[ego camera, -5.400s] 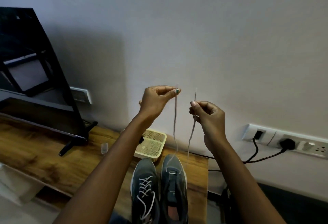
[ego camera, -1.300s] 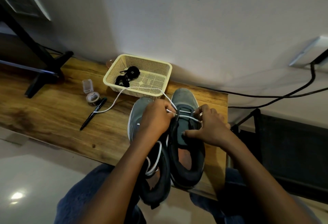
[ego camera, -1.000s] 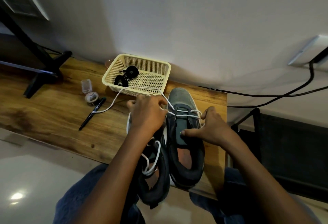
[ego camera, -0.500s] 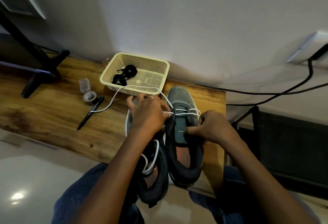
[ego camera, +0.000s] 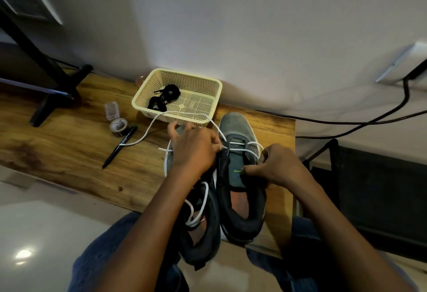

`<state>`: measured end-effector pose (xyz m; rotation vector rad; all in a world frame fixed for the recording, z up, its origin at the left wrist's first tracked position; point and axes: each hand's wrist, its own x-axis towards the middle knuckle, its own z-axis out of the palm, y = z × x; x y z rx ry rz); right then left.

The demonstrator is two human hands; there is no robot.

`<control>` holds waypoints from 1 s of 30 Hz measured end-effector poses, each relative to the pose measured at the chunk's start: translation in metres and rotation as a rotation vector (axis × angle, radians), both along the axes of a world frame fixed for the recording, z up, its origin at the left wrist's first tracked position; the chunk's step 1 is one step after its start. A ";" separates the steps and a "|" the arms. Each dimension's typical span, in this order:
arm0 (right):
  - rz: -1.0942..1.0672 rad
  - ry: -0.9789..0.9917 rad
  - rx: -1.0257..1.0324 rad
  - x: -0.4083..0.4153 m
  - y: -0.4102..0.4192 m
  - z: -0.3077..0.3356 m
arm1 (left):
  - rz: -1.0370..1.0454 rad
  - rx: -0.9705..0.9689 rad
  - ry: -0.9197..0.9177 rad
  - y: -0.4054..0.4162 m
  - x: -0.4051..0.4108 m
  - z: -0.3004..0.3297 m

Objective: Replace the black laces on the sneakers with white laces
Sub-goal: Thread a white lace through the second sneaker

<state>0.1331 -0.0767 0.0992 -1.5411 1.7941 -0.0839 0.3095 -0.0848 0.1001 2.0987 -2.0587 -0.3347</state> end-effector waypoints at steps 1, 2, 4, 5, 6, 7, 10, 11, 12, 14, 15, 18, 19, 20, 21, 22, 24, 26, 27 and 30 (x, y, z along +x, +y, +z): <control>-0.004 -0.004 0.001 0.000 0.000 0.000 | 0.052 -0.028 -0.015 -0.001 0.003 0.000; -0.006 -0.005 0.002 0.000 0.000 0.000 | 0.102 -0.046 -0.033 -0.003 0.008 -0.001; -0.007 0.001 0.002 -0.001 0.001 -0.001 | 0.143 -0.040 -0.046 -0.004 0.017 -0.003; -0.006 0.003 0.002 -0.001 0.001 -0.001 | 0.123 -0.024 -0.034 -0.004 0.018 -0.003; -0.003 0.006 0.000 -0.001 0.001 -0.001 | 0.076 0.000 -0.013 -0.003 0.017 -0.003; -0.001 0.008 -0.003 -0.001 0.001 -0.001 | 0.016 0.023 0.012 -0.002 0.013 -0.003; -0.002 0.014 -0.003 0.000 0.001 0.000 | -0.074 0.020 0.037 -0.001 0.001 -0.004; -0.004 0.010 -0.002 0.000 0.001 0.000 | -0.047 -0.002 0.033 -0.002 0.001 -0.004; -0.006 0.003 -0.001 0.000 0.001 0.001 | -0.003 -0.021 0.021 -0.003 0.003 -0.004; -0.008 -0.011 0.001 -0.001 0.001 0.002 | 0.090 -0.030 -0.006 -0.006 0.011 -0.005; -0.009 -0.014 0.002 0.000 0.002 0.003 | 0.115 -0.023 -0.008 -0.007 0.015 -0.006; 0.001 -0.010 0.009 0.000 0.002 0.004 | 0.039 0.013 0.027 -0.004 0.013 -0.007; 0.004 -0.008 0.010 0.000 0.002 0.004 | -0.007 0.023 0.036 -0.004 0.010 -0.007; 0.005 -0.008 0.013 0.001 0.001 0.005 | -0.034 0.033 0.039 -0.003 0.006 -0.007; 0.003 -0.011 0.016 0.001 0.001 0.005 | -0.034 0.037 0.034 -0.003 0.004 -0.006; 0.001 -0.014 0.016 0.001 0.002 0.006 | -0.006 0.035 0.022 -0.004 0.005 -0.006; 0.001 -0.015 0.011 0.001 0.002 0.006 | 0.082 0.022 0.001 -0.007 0.011 -0.006; 0.003 -0.012 0.013 0.001 0.003 0.006 | 0.119 0.021 0.011 -0.007 0.017 -0.008; 0.005 -0.013 0.016 0.000 0.003 0.005 | 0.101 0.034 0.035 -0.007 0.017 -0.008; 0.004 -0.012 0.019 0.000 0.001 0.004 | 0.006 0.076 0.102 -0.006 0.012 -0.010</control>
